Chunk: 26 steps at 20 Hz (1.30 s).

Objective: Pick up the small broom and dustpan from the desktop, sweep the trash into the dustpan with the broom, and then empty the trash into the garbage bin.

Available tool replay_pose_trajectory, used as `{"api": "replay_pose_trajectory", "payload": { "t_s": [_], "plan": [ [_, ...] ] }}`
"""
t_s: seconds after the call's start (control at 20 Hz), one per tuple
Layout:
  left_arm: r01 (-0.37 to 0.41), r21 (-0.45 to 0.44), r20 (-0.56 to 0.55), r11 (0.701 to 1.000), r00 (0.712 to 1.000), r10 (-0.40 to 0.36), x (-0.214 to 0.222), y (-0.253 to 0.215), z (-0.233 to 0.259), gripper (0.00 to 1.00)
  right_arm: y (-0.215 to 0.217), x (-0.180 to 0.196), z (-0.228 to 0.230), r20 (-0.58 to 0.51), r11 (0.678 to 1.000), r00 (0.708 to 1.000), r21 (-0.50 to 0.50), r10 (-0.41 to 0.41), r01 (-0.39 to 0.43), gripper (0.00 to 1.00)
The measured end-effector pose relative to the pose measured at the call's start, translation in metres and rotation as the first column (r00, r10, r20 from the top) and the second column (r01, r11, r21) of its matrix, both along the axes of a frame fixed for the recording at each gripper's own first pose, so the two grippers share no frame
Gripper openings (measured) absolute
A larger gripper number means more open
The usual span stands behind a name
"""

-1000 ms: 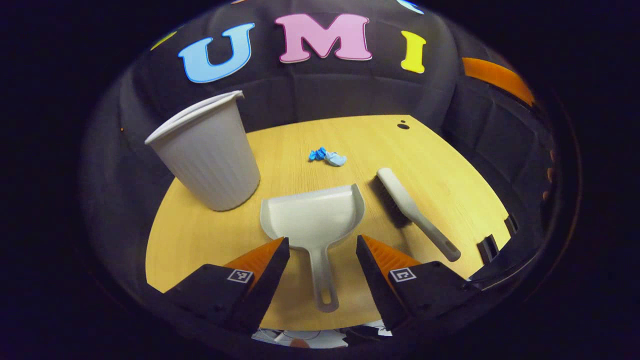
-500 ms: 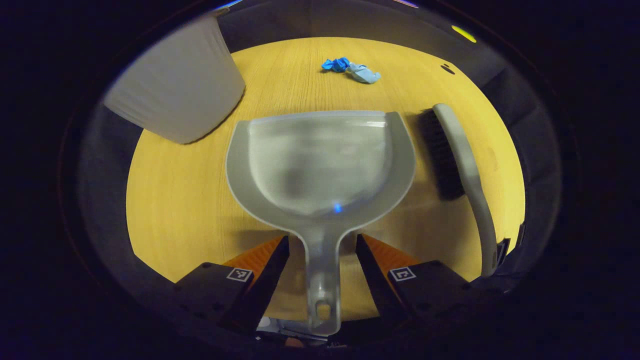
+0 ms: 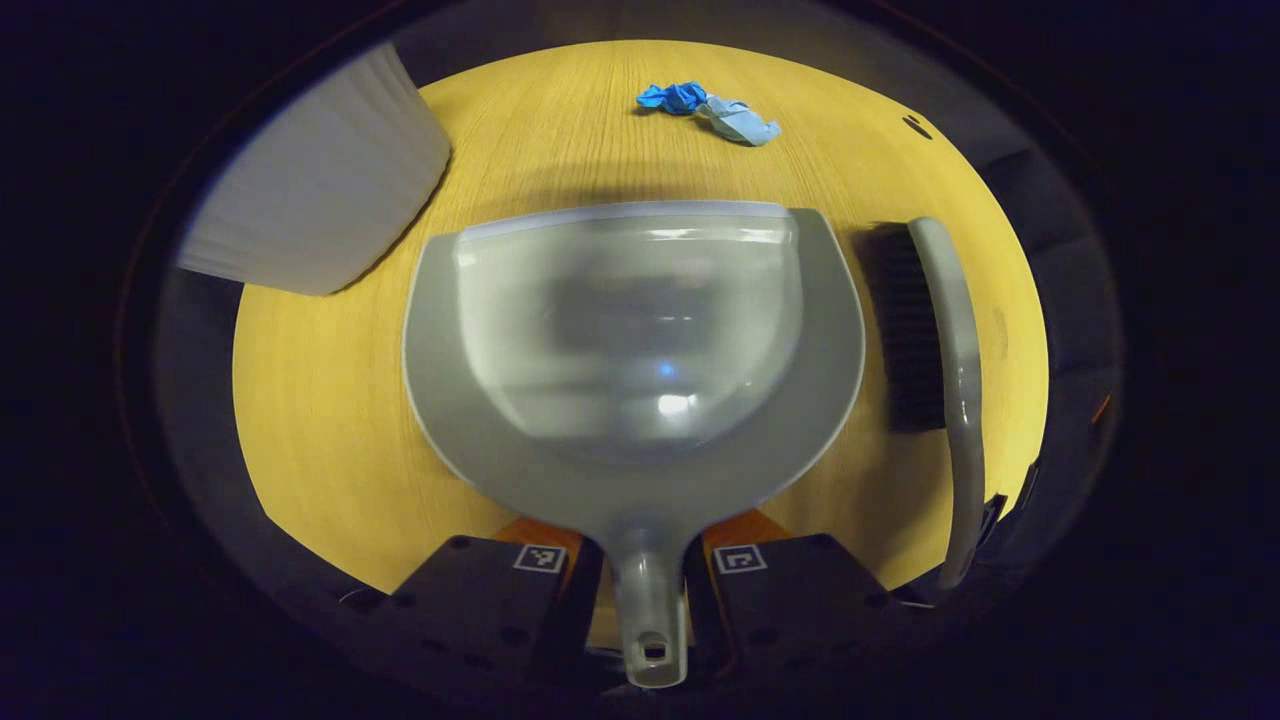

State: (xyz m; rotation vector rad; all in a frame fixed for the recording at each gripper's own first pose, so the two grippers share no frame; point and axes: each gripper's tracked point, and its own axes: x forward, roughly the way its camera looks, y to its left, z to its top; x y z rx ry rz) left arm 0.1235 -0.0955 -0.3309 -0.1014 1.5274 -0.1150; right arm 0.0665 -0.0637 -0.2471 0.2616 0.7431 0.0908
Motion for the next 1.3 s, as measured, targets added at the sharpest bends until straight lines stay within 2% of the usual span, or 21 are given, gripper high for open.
{"api": "replay_pose_trajectory", "payload": {
  "t_s": [0.1, 0.25, 0.35, 0.45, 0.8, 0.85, 0.95, 1.0, 1.05, 1.1, 1.15, 1.25, 1.3],
  "plan": [
    [0.007, -0.018, 0.011, 1.000, 1.000, -0.006, -0.001, 0.001, 0.000, 0.31, -0.002, -0.015, -0.026, -0.116, 0.994, 0.992, -0.093, 0.040, -0.051, 0.97],
    [0.009, -0.041, 0.033, 0.999, 0.999, -0.008, -0.002, 0.001, -0.001, 0.31, 0.019, -0.024, -0.056, -0.236, 0.988, 0.967, -0.095, 0.093, -0.118, 0.97],
    [0.030, -0.036, 0.046, 0.999, 0.999, -0.028, -0.001, 0.001, -0.002, 0.31, 0.023, -0.034, -0.077, -0.342, 0.986, 0.934, -0.093, 0.097, -0.137, 0.98],
    [0.060, -0.030, 0.076, 0.998, 0.995, -0.058, -0.004, 0.003, -0.001, 0.31, 0.022, -0.030, -0.095, -0.398, 0.981, 0.914, -0.127, 0.083, -0.145, 0.98],
    [0.041, -0.068, 0.148, 0.997, 0.989, -0.030, -0.005, 0.004, -0.001, 0.31, 0.020, -0.042, -0.137, -0.582, 0.963, 0.808, -0.160, 0.086, -0.218, 0.98],
    [0.033, -0.078, 0.157, 0.996, 0.987, -0.021, -0.005, 0.004, -0.001, 0.31, 0.020, -0.040, -0.144, -0.604, 0.959, 0.793, -0.171, 0.078, -0.224, 0.94],
    [0.012, -0.106, 0.175, 0.994, 0.985, 0.006, -0.006, 0.004, 0.000, 0.31, 0.019, -0.041, -0.150, -0.644, 0.950, 0.762, -0.188, 0.072, -0.249, 0.76],
    [-0.002, -0.121, 0.181, 0.993, 0.983, 0.024, -0.006, 0.005, 0.000, 0.31, 0.020, -0.035, -0.149, -0.636, 0.950, 0.768, -0.187, 0.077, -0.250, 0.66],
    [-0.015, -0.133, 0.185, 0.991, 0.982, 0.040, -0.007, 0.005, 0.000, 0.31, 0.020, -0.033, -0.152, -0.640, 0.948, 0.764, -0.187, 0.082, -0.259, 0.67],
    [-0.022, -0.142, 0.188, 0.990, 0.981, 0.048, -0.007, 0.005, 0.001, 0.31, 0.020, -0.027, -0.151, -0.648, 0.947, 0.757, -0.189, 0.078, -0.260, 0.60],
    [-0.024, -0.146, 0.188, 0.989, 0.981, 0.051, -0.007, 0.005, 0.001, 0.31, 0.020, -0.021, -0.154, -0.653, 0.950, 0.754, -0.184, 0.074, -0.253, 0.45],
    [-0.017, -0.142, 0.189, 0.990, 0.981, 0.044, -0.008, 0.005, 0.001, 0.31, 0.024, -0.016, -0.150, -0.670, 0.960, 0.738, -0.148, 0.079, -0.237, 0.28],
    [-0.011, -0.139, 0.190, 0.990, 0.981, 0.038, -0.007, 0.005, 0.001, 0.31, 0.024, -0.015, -0.155, -0.678, 0.960, 0.730, -0.139, 0.087, -0.244, 0.31]
  ]
}}
